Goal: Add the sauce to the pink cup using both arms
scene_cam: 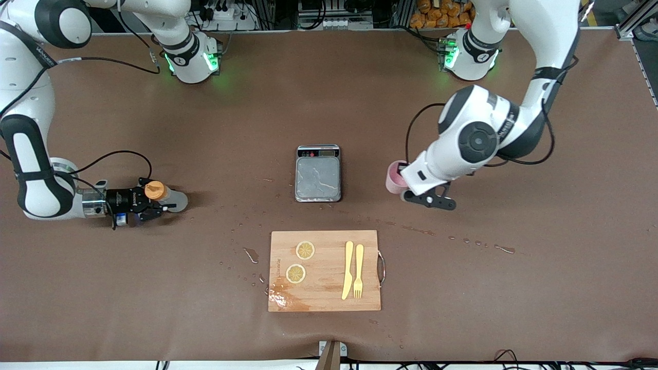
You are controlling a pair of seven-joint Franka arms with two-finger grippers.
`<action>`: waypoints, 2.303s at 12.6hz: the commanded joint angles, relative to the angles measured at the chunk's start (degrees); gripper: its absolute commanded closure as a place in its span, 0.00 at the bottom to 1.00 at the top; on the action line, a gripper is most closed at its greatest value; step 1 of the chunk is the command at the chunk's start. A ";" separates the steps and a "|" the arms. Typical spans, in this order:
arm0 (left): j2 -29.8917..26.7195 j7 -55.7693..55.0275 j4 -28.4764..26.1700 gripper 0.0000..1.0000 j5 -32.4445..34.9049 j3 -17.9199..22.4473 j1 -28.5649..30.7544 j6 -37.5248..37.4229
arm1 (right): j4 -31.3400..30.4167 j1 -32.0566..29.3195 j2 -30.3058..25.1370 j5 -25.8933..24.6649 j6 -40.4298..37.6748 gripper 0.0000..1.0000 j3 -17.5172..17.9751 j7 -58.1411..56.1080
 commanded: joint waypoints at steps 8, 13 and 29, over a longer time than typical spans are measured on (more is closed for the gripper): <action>15.78 -17.83 16.60 1.00 -0.17 0.62 -15.15 2.74 | 4.45 7.48 -12.36 -14.41 -0.36 0.55 -0.09 19.71; 19.03 -19.51 16.60 1.00 0.09 1.14 -18.77 10.75 | 5.59 9.68 -13.59 -16.44 -0.53 0.56 -0.09 23.59; 16.67 -19.24 16.34 0.00 2.02 1.76 -19.65 11.03 | 7.53 16.88 -15.79 -22.50 -0.18 0.57 -0.18 33.34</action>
